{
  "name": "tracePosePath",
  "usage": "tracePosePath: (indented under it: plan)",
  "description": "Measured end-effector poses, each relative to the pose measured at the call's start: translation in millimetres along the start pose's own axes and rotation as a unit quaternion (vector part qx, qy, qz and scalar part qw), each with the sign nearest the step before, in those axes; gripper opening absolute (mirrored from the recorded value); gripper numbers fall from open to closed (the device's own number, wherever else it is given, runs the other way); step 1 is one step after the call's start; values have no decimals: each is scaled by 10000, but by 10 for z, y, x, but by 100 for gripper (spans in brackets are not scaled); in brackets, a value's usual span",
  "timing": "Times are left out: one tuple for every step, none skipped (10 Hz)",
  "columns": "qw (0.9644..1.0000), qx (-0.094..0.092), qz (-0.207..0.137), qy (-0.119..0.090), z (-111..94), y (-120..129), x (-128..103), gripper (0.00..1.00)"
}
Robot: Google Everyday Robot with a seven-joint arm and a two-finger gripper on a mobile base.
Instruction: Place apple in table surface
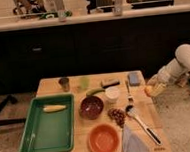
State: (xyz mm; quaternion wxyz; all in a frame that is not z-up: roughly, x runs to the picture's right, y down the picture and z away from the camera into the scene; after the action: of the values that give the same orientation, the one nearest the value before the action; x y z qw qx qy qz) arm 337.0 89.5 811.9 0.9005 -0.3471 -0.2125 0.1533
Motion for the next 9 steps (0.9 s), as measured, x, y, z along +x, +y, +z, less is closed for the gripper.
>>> tracePosePath:
  plan:
    - [10000, 1, 1, 0, -2, 1, 1, 0]
    - [10000, 1, -2, 0, 0, -2, -2, 0]
    - [10000, 0, -5, -1, 1, -4, -6, 0]
    - [10000, -20, -1, -16, 4, 2, -8, 0]
    - [10000, -56, 5, -31, 46, 14, 5, 0]
    - [10000, -84, 3, -45, 70, 24, 9, 0]
    - [9999, -120, -11, -58, 82, 34, -4, 0]
    - [9998, -159, -20, -72, 93, 50, -5, 0]
    - [9998, -191, -14, -80, 99, 77, 10, 0]
